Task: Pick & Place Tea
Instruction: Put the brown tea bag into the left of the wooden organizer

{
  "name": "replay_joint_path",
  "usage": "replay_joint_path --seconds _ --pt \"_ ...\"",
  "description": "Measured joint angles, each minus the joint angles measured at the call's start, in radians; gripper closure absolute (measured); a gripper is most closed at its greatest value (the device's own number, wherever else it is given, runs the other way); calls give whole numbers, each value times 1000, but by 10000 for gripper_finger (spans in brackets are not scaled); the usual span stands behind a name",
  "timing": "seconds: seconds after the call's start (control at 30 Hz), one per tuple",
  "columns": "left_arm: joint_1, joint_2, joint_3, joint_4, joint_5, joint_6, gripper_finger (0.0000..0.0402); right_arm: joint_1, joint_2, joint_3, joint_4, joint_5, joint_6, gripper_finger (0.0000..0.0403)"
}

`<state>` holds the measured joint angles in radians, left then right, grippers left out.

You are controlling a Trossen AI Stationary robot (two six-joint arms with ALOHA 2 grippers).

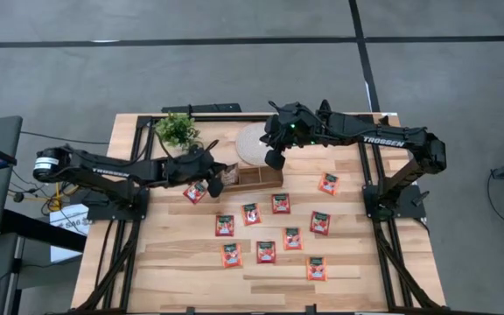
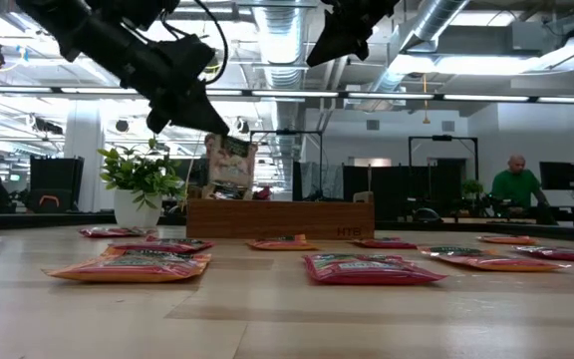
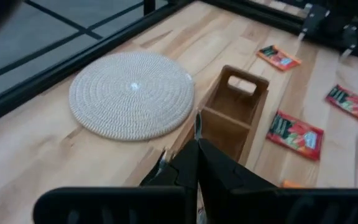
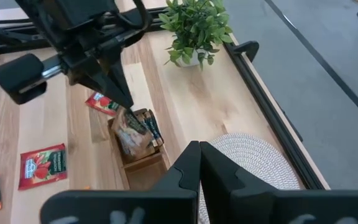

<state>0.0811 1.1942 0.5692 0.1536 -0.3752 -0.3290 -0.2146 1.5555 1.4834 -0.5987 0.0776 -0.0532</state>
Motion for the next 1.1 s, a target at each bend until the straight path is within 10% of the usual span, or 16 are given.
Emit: replay_joint_path --seconds 1.1 --pt "-2 95 -189 378 -7 53 401 -1 0 0 -4 0 27 403"
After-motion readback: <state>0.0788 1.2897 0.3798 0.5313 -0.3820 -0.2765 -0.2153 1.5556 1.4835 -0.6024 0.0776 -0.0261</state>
